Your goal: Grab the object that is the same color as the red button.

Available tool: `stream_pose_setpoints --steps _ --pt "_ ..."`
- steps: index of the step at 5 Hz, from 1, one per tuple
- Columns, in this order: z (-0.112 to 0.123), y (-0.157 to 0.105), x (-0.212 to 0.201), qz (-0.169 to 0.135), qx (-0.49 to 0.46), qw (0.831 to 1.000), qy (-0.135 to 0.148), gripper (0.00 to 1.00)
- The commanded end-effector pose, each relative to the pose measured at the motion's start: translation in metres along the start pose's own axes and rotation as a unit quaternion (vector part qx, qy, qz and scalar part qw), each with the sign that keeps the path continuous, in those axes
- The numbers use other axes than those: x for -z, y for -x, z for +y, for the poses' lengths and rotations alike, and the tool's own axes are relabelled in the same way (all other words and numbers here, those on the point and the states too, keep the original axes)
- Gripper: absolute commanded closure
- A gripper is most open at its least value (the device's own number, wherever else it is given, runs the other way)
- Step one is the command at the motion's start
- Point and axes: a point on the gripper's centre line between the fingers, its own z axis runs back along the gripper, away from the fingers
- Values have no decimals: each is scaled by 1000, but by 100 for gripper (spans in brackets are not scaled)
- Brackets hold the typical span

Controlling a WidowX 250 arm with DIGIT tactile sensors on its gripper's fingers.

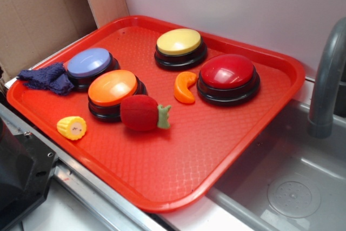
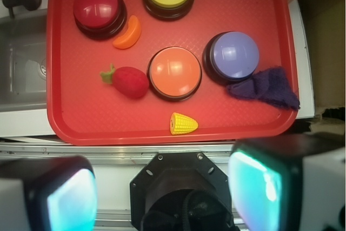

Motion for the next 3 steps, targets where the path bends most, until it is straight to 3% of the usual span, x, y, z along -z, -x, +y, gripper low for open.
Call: stream_pose_setpoints --steps 1,3 --pt "0 0 0 0 0 1000 0 0" --pt "-4 -17 17 -4 107 994 -10 0"
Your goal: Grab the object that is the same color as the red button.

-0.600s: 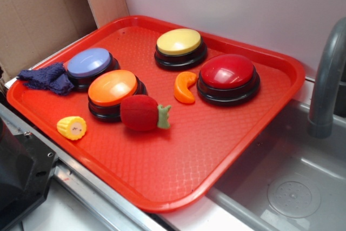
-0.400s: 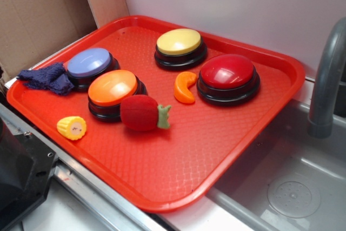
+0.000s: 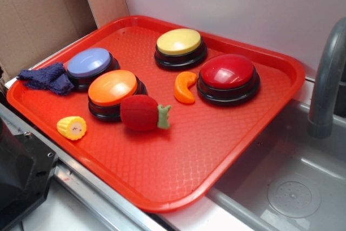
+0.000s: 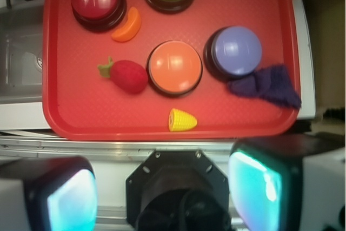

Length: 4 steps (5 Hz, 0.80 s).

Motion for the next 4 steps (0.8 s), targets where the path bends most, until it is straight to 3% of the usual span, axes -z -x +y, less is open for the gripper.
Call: stream_pose_setpoints --steps 1,2,3,4 --pt "-7 -27 20 -24 155 987 -29 0" --pt "-8 -41 37 -56 259 963 -42 0" --pt "-8 -54 55 -60 321 945 -33 0" --pt "-20 -71 80 -80 409 909 -24 0"
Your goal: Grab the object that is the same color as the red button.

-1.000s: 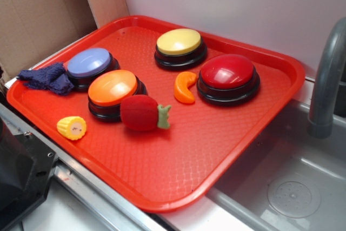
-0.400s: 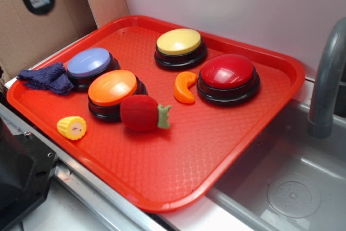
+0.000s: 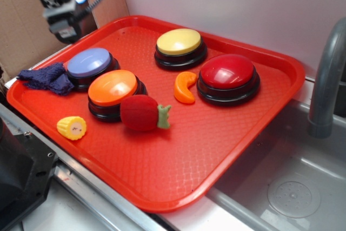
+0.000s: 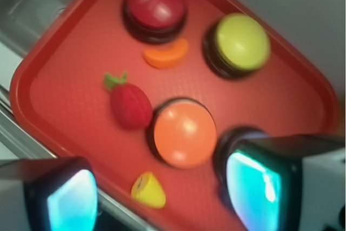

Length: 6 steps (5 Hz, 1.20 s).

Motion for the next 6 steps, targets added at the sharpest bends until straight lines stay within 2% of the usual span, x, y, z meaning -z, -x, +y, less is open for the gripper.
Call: stream_pose_setpoints --steps 1,3,5,6 --pt "-8 -29 42 -44 124 991 15 0" --pt "-31 -35 94 -56 197 977 62 0" --pt "-37 -30 130 -29 202 975 84 0" --pt "-38 -27 137 -29 205 974 89 0"
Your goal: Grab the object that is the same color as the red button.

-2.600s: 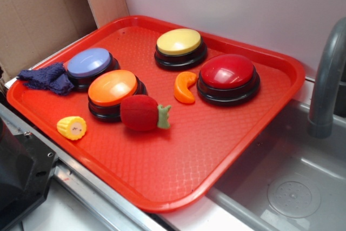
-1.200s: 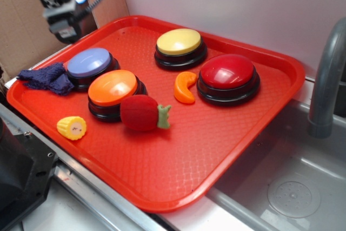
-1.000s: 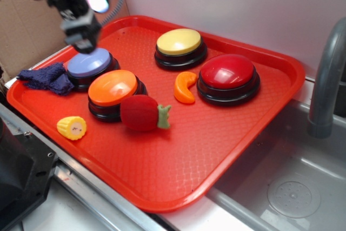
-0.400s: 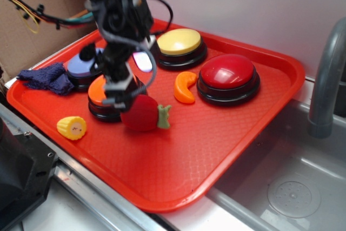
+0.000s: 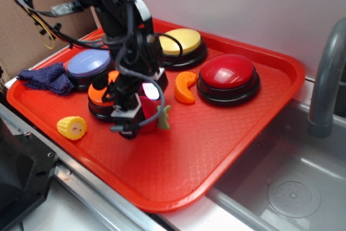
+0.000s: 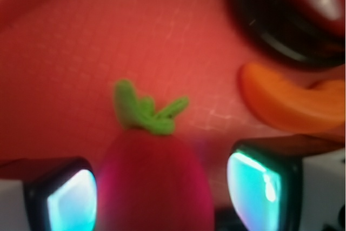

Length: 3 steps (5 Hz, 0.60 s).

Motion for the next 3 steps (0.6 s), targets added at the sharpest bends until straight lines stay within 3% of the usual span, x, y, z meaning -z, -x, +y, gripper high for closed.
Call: stream_pose_setpoints --steps 1,3 --pt "-6 -5 -2 1 27 1000 -10 100" --pt "-1 -8 -28 -1 -14 1000 -22 100"
